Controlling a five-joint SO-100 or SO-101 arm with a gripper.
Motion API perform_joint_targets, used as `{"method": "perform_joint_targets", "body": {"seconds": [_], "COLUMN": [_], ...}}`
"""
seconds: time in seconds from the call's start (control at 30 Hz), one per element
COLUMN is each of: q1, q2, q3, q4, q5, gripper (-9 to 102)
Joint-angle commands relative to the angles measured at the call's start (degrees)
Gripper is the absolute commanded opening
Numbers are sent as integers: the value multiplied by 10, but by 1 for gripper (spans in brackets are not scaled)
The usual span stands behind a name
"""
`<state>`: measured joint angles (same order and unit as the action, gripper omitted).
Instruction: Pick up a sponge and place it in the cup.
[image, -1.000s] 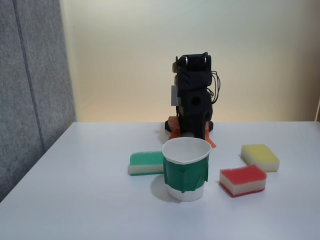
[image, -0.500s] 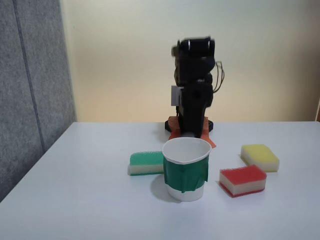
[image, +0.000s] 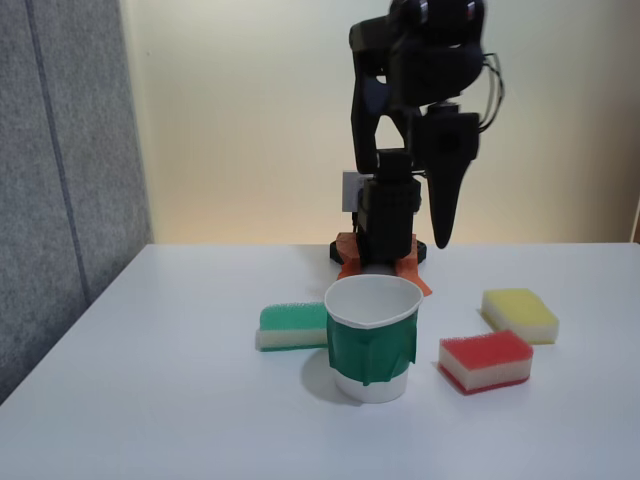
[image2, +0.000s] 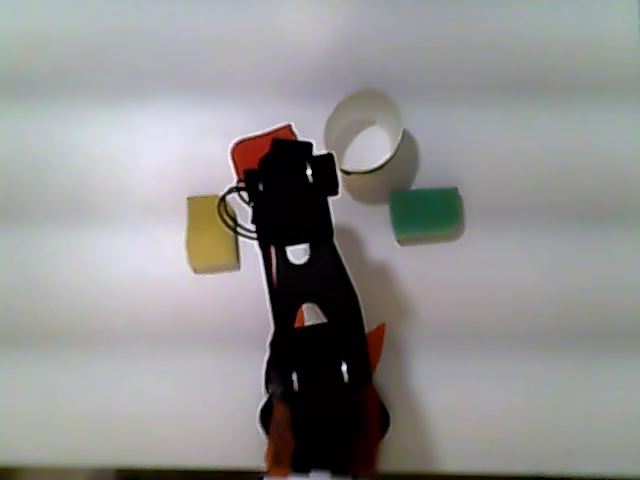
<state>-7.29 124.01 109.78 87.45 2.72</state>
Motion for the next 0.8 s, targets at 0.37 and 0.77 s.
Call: {"method": "perform_joint_targets", "body": {"seconds": [0.37, 0.77], "q1": [-69, -62], "q2": [-211, -345], "q3": [-189, -178], "q4": [60, -57], "q5": [-54, -169], "gripper": [0, 0]}}
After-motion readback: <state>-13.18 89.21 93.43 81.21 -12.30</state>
